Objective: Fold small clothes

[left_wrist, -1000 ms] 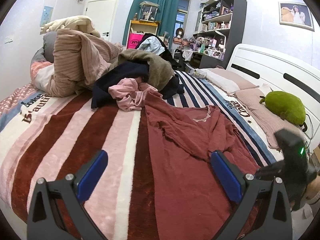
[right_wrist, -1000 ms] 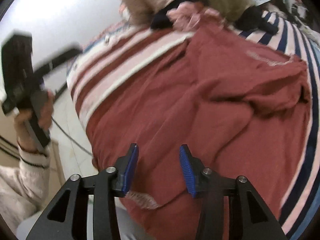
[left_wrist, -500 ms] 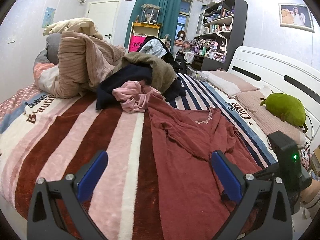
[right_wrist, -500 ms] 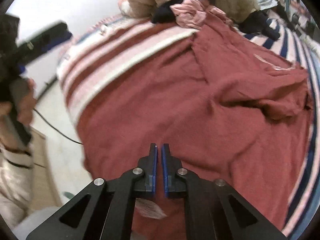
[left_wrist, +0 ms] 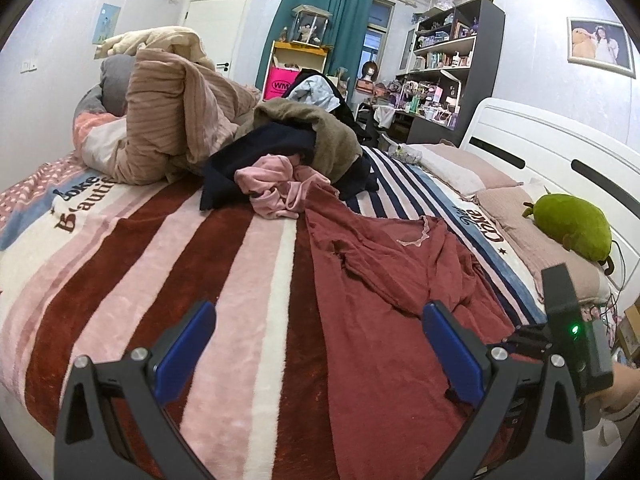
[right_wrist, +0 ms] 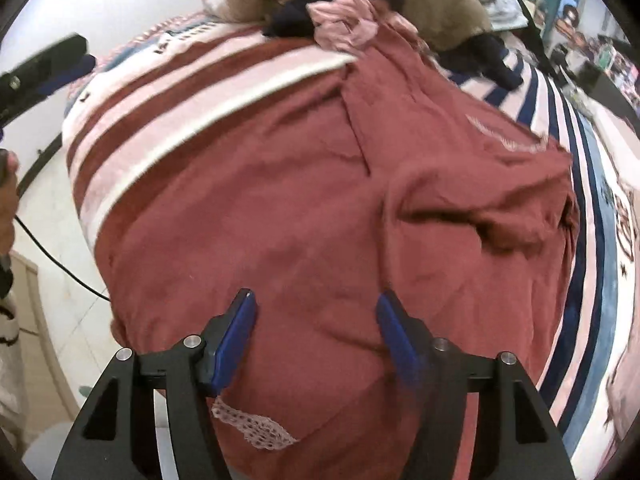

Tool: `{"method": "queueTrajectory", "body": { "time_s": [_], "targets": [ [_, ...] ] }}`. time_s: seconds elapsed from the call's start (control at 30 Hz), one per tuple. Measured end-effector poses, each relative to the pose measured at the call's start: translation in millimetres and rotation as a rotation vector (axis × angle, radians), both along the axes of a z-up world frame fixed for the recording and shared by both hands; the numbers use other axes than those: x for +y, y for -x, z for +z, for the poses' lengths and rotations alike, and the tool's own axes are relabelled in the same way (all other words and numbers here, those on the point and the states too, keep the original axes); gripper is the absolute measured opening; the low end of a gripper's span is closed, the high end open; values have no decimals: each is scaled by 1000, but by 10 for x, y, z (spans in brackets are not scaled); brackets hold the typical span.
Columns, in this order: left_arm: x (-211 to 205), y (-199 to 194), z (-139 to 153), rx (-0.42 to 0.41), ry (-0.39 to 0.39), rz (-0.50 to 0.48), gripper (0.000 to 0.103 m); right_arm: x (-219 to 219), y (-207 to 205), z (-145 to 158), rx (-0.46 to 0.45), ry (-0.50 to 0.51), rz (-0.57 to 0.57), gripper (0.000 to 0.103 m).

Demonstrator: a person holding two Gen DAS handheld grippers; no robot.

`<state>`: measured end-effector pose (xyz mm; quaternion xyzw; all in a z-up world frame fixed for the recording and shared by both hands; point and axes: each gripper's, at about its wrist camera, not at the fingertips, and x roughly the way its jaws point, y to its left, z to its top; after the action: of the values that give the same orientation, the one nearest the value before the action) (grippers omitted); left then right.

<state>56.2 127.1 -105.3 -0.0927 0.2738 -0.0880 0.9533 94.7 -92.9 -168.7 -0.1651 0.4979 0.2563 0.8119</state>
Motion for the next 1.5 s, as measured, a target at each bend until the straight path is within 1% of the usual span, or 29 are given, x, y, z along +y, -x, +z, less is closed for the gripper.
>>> {"method": "queueTrajectory", "body": {
  "time_s": [0.07,0.13,0.17,0.2,0.27,0.33,0.4,0.43,0.47,0.53,0.6,0.73,0.77,0.83,0.87,0.9,0.93,0.97,1.07,1.13,1.17,1.23,1.27,1.3,1.33,1.4,1.43,1.47,1.5],
  "targets": [
    [-7,11,1,-4,3,-5,102,-2,9,-28,-7,9,-8,59],
    [-9,16,3,-6,2,-8,102,-32,-2,-17,-16,4,-37,53],
    [-12,24,4,-7,1,-8,102,-69,-7,-1,-21,-1,-56,41],
    [-11,34,4,-8,2,-9,102,-93,-11,4,-23,-4,-65,38],
    [-9,38,-1,-7,5,-10,102,-172,-11,17,-18,-17,-81,20],
    [-15,48,-1,-6,5,-10,102,-241,-27,13,-1,-32,-99,12],
    [-14,48,-1,-7,4,-9,102,-266,-20,42,8,-69,-102,10],
    [-14,56,-1,-8,5,-8,102,-254,-13,64,13,-91,-93,5],
    [-11,62,0,-9,7,-8,102,-241,-16,65,23,-101,-85,3],
    [-2,75,6,-12,12,-7,102,-194,-42,47,80,-153,-68,1],
    [11,89,13,-17,14,-5,102,-151,-50,47,104,-189,-62,1],
    [39,108,14,-19,15,-1,102,-57,-92,94,92,-203,-58,1],
    [47,111,13,-18,15,0,102,-49,-92,101,85,-191,-60,1],
    [69,112,3,-16,14,5,102,-17,-92,119,51,-126,-79,4],
    [76,111,2,-15,16,7,102,-9,-97,123,34,-94,-88,12],
    [85,108,-1,-15,20,7,102,-10,-86,123,17,-74,-97,25],
    [95,104,-6,-15,27,6,102,0,-72,120,-11,-61,-104,56],
    [112,106,-7,-18,39,3,102,-7,-68,110,-27,-54,-107,71],
    [132,96,-11,-21,51,-1,102,53,-106,-3,-35,-16,-137,69],
    [129,84,-23,-19,46,-5,102,37,-132,-52,-38,0,-164,64],
    [125,78,-34,-20,43,-10,102,19,-129,-41,-40,-1,-173,57],
    [122,67,-51,-19,44,-18,102,-90,-123,9,-40,-14,-204,46],
    [120,58,-58,-19,47,-21,102,-129,-118,25,-42,-15,-215,36],
    [121,48,-59,-19,51,-23,102,-189,-102,49,-48,-4,-233,29],
    [123,38,-63,-21,58,-26,102,-225,-97,60,-52,4,-240,19],
    [123,25,-58,-25,74,-32,102,-285,-76,66,-47,5,-247,17],
    [121,21,-53,-27,82,-35,102,-308,-63,73,-40,-6,-246,14],
    [117,18,-45,-31,87,-39,102,-312,-58,71,-36,-7,-243,8],
    [110,19,-37,-34,87,-42,102,-307,-52,66,-28,-9,-238,6]
  ]
}}
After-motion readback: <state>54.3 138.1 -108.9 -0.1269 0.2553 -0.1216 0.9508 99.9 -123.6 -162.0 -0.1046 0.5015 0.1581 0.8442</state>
